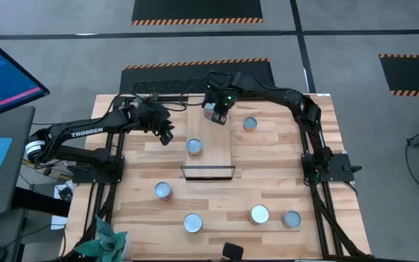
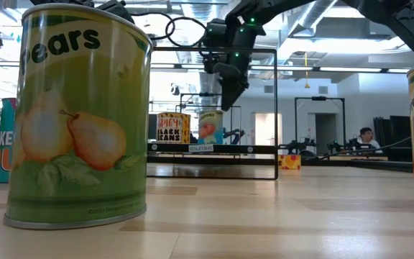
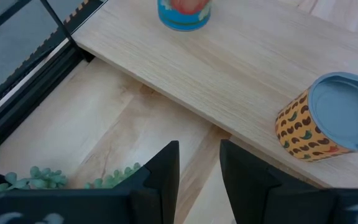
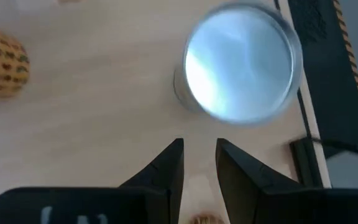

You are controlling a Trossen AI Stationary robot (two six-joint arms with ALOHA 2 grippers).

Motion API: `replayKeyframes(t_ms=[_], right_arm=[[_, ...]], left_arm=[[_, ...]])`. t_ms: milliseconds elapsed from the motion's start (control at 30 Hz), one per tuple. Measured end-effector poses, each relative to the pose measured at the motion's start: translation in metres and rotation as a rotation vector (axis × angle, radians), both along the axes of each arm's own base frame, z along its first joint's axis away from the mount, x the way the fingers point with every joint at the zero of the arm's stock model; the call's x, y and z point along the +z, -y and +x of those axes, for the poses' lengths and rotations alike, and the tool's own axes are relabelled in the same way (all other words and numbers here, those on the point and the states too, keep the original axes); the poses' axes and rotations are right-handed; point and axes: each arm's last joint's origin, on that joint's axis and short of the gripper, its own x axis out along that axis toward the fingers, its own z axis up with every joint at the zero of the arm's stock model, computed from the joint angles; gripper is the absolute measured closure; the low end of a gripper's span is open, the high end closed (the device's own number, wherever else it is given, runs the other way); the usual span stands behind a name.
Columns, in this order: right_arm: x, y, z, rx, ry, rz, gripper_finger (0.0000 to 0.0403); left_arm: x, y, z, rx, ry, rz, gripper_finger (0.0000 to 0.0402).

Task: Pick and place cans onto a shelf
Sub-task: Put the canned tomatoes on the shelf

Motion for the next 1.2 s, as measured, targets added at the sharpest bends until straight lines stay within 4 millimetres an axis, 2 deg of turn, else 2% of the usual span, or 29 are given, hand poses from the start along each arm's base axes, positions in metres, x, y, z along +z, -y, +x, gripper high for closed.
replayKeyframes(t_ms=[133,367,567,1033,1133,1200], right_arm=[[0.0,0.008,-0.006,-0.049,-0.047,-0.058,0.0287],[0.002,0.027,-0.011,-0.128,0.01,-0.079,0.0287],[0.002,0.024,-0.009,-0.1,0.006,-0.082,0.0287],[0.006,0.015,0.007,-0.052,0.12,-0.091,0.0287],[0.006,0.014,0.005,-0.091,0.077,-0.15,0.0287],[0.007,0.015,-0.002,-0.111,0.026,-0.14,0.0287]], left_arm=[[0.0,0.0,0.0,-0.002,-0.001,0.002,0.0299],[0.0,0.0,0.0,-0.007,-0.005,0.008,0.0299],[0.0,0.0,0.0,-0.01,-0.007,0.011,0.0299],[0.0,0.0,0.0,-0.015,-0.005,0.018,0.0299],[0.0,0.0,0.0,-0.015,-0.005,0.017,0.0299],[0.0,0.0,0.0,-0.016,-0.005,0.017,0.0299]])
